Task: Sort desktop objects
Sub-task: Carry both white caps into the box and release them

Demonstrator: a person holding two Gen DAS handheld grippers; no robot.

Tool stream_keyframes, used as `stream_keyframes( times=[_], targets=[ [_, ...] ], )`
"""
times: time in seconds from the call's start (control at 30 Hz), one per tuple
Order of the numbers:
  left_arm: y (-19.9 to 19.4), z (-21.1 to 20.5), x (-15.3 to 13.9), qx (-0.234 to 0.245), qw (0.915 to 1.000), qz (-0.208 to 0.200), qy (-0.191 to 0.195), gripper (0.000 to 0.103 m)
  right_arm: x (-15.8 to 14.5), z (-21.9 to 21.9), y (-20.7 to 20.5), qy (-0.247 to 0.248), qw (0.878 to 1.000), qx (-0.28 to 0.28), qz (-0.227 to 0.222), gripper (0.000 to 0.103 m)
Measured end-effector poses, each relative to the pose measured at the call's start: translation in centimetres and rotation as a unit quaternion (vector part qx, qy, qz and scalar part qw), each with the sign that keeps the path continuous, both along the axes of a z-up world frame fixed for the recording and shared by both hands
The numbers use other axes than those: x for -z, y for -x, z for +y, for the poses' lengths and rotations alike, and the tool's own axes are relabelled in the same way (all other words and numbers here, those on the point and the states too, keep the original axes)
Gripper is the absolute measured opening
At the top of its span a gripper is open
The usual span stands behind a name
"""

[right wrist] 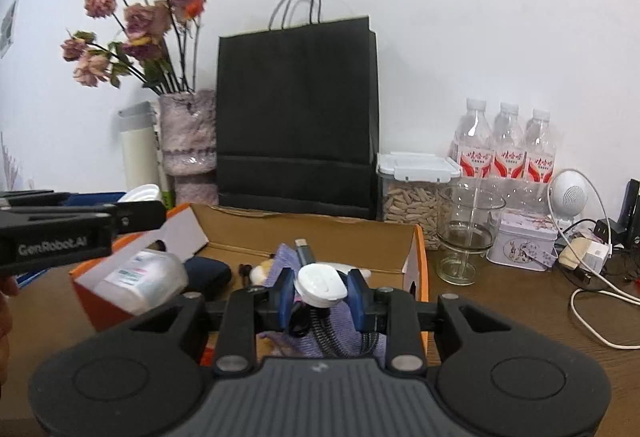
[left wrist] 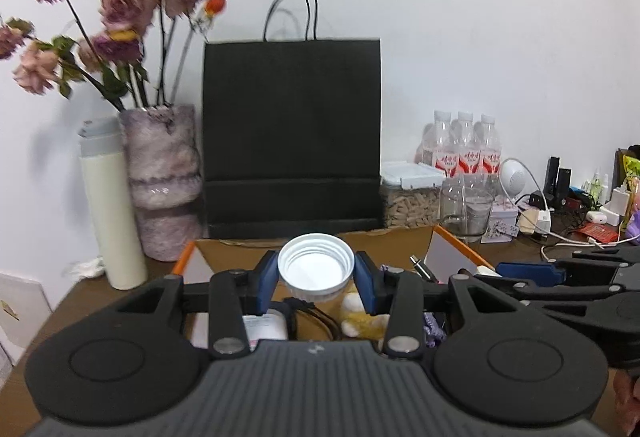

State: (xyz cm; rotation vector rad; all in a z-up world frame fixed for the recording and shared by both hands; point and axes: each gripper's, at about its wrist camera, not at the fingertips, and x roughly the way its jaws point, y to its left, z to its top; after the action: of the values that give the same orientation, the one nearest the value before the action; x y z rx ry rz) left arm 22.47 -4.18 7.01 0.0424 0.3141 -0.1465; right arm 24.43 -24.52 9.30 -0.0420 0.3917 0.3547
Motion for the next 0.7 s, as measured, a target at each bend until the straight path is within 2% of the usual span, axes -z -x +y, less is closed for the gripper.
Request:
stream_keyframes(
  times=[0.3, 0.67, 0.7],
  targets=[
    [-1.6, -1.2, 4.4, 0.019, 0.9977, 0.048, -0.044, 0.041, 2.9, -0.6, -1.7, 0.012, 0.999, 0.004, 0.04, 0.027],
    [-1.0, -2.1, 4.8, 0.028, 0.9963, 0.044, -0.068, 0.043, 3.0, -0.2, -0.8, 0.021, 0.999, 0.0, 0.033, 0.027],
    [-1.0, -2.2, 4.8, 0.028, 0.9961, 0.045, -0.07, 0.049, 3.0, -0.2, -0.7, 0.02, 0.999, 0.0, 0.032, 0.027]
  ],
)
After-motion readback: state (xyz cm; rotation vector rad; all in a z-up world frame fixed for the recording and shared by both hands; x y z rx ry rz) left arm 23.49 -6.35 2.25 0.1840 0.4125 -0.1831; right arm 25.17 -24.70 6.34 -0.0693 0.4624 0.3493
